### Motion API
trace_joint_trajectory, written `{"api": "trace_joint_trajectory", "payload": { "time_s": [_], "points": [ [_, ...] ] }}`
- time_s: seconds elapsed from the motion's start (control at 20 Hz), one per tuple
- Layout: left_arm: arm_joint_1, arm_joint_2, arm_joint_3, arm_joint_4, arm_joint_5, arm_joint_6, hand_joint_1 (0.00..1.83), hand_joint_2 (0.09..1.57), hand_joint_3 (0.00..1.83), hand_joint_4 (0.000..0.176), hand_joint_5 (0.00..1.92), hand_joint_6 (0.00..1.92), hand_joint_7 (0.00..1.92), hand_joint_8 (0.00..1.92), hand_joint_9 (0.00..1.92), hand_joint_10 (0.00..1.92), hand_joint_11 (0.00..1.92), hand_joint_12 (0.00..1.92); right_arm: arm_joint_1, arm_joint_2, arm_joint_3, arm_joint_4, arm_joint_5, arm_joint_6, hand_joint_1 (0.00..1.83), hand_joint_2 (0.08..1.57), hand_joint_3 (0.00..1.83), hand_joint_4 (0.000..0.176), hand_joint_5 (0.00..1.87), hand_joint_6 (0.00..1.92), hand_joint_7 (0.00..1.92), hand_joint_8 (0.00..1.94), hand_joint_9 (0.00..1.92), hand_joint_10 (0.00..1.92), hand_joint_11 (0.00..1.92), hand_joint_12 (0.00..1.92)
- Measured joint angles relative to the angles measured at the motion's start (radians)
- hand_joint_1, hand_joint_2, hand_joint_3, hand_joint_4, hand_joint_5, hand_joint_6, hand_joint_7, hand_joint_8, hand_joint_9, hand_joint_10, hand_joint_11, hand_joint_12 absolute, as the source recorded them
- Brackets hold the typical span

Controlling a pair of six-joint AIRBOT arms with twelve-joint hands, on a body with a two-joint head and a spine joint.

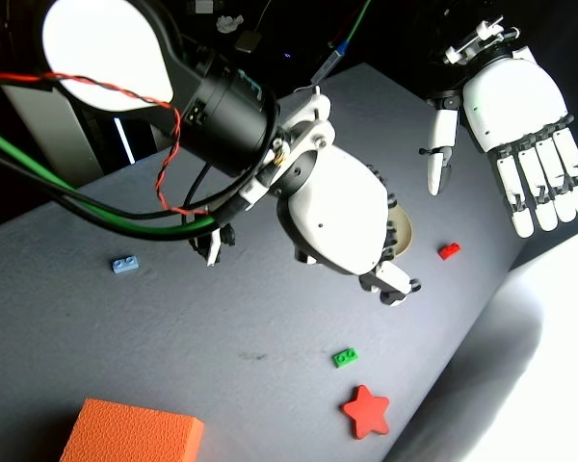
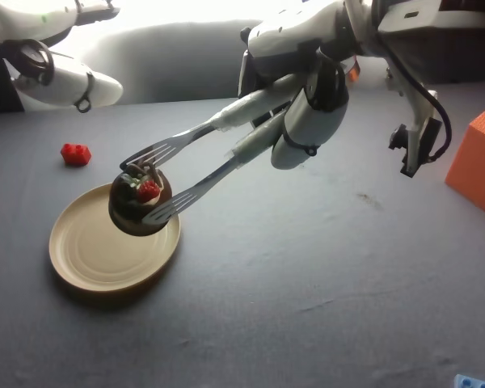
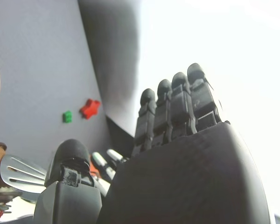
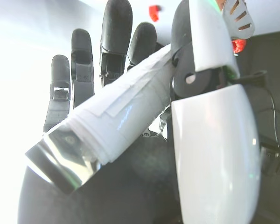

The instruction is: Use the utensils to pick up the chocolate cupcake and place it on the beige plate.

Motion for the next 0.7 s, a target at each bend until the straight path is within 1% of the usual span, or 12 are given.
{"api": "trace_joint_trajectory", "payload": {
  "time_s": [0.45,0.7],
  "points": [
    [-0.003,-0.001,0.0,-0.005,-0.002,0.0,0.0,1.22,0.0,0.0,0.11,0.0,0.07,0.0,0.04,0.0,0.0,0.12,-0.014,0.013,0.0,0.0,0.013,-0.024,1.24,1.12,0.0,0.0,0.84,1.17,1.15,0.74,0.61,0.0,0.0,0.82],
    [-0.003,0.0,0.008,-0.011,-0.006,0.0,0.0,1.22,0.0,0.0,0.11,0.0,0.07,0.0,0.04,0.0,0.0,0.12,-0.014,0.017,-0.018,0.002,0.011,-0.032,1.24,1.12,0.0,0.0,0.84,1.17,1.15,0.74,0.61,0.0,0.0,0.82]
  ]
}}
